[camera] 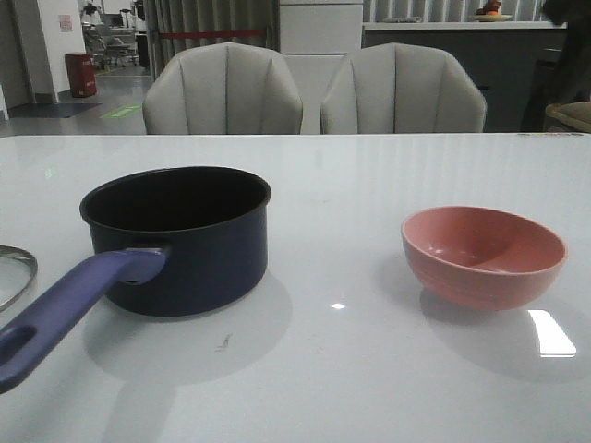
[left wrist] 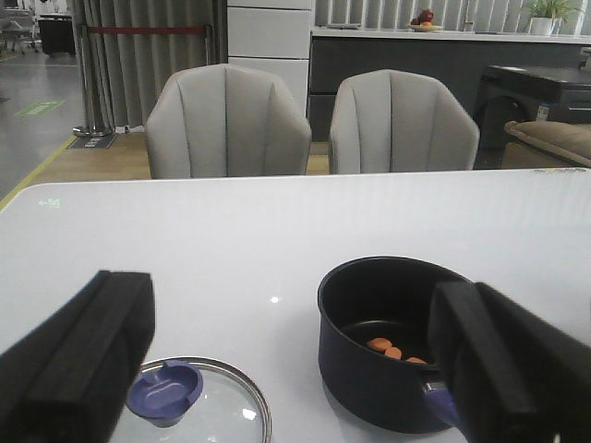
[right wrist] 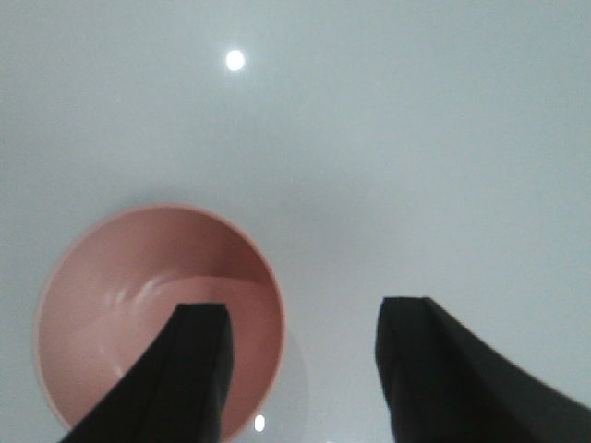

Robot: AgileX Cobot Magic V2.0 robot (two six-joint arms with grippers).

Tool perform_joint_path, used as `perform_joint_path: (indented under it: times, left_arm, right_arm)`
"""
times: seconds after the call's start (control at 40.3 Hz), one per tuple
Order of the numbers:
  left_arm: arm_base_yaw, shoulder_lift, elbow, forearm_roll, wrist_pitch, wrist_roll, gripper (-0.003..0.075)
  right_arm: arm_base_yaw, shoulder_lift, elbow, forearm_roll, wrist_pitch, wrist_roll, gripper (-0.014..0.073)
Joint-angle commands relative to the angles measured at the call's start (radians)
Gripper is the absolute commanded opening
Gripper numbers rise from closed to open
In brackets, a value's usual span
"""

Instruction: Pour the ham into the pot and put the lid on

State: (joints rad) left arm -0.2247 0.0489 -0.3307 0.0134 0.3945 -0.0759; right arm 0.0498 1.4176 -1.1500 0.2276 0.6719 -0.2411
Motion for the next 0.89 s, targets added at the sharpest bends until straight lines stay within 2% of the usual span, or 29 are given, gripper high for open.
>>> perform_joint_path:
  times: [0.0,0.124,0.248,0.422,0.596,0.869]
  left_arm:
    - [-0.009,0.011,-0.025,-0.002,-0.076,0.002,0.0637]
    - [-0.009,0.011,-0.025,-0.002,-0.076,0.002,0.0637]
    - [-0.009,0.011,-0.025,-0.002,-0.076,0.002,0.0637]
    - [-0.009,0.011,-0.025,-0.002,-0.076,0.002,0.0637]
    - [-0.009,0.011,-0.025,-0.002,-0.081,0.002,0.0637]
    - [-0.009,0.011,-0.025,-0.002,-0.079,0.002,0.0637]
  right_arm:
    - [0.000,-0.158,0.054,0.037,-0.123,-0.016,0.0463]
    - [0.024,-0.317,0.201,0.044,-0.277,-0.016,0.0463]
    - [0.097,-0.465,0.333,0.040,-0.424,-0.016,0.0463]
    - [0.219,-0.676,0.520,0.029,-0.559,-0.016,0.0463]
    - [0.249,-0.889,0.709,0.029,-0.692,-0.016,0.0463]
    - [0.249,-1.084,0.891,0.029,-0.663,-0.016,0.0463]
